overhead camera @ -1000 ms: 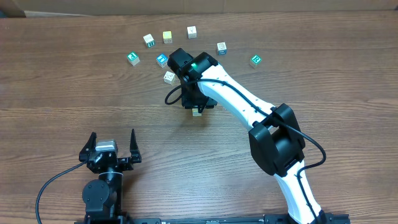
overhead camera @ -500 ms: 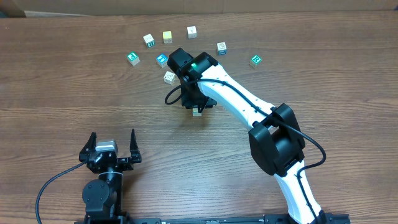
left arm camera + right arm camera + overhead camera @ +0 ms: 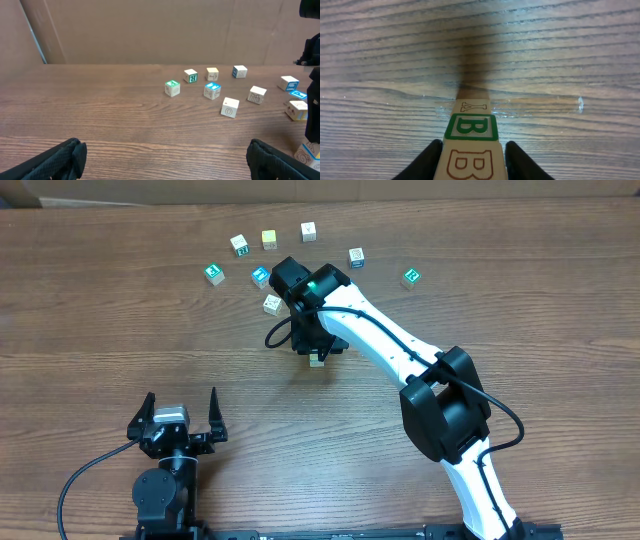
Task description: Form a tower
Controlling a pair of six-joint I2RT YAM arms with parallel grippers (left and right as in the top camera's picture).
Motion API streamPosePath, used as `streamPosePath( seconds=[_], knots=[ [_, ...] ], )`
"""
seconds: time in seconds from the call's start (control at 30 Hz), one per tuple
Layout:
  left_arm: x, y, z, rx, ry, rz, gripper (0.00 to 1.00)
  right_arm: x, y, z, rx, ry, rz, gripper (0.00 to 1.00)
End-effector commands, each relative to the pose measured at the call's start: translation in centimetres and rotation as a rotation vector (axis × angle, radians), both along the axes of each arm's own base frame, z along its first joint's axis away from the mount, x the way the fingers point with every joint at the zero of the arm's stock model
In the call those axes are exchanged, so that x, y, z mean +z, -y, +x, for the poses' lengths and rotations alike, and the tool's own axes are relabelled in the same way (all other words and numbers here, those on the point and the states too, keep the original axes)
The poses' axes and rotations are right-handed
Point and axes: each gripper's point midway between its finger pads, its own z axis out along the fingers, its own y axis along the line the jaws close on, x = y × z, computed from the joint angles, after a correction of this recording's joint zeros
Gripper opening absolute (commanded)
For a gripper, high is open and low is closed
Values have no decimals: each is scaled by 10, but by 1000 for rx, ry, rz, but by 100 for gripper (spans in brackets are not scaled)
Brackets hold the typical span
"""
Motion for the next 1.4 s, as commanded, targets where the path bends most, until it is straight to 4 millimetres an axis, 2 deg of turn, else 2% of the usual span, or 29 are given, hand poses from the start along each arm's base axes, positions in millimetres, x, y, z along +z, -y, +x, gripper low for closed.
streamPosePath(
  seconds=[0.0, 0.37, 0.97, 1.03, 1.1, 1.17, 1.37],
  knots=[
    [2, -1, -1, 8, 2, 20, 99, -1, -1, -1, 6, 0, -3, 33],
    [2, -1, -1, 8, 2, 20, 99, -1, -1, 0, 6, 3, -1, 29],
    [2, -1, -1, 8, 2, 20, 100, -1, -3, 0, 50, 5, 4, 30],
    [2, -1, -1, 8, 2, 20, 100, -1, -4, 0, 52, 4, 6, 31],
    [2, -1, -1, 8, 2, 20, 100, -1, -4, 0, 52, 4, 5, 38],
    [2, -1, -1, 8, 2, 20, 99, -1, -4, 0, 52, 4, 5, 40],
    [2, -1, -1, 8, 2, 20, 100, -1, -3, 0, 52, 2, 4, 39]
  ],
)
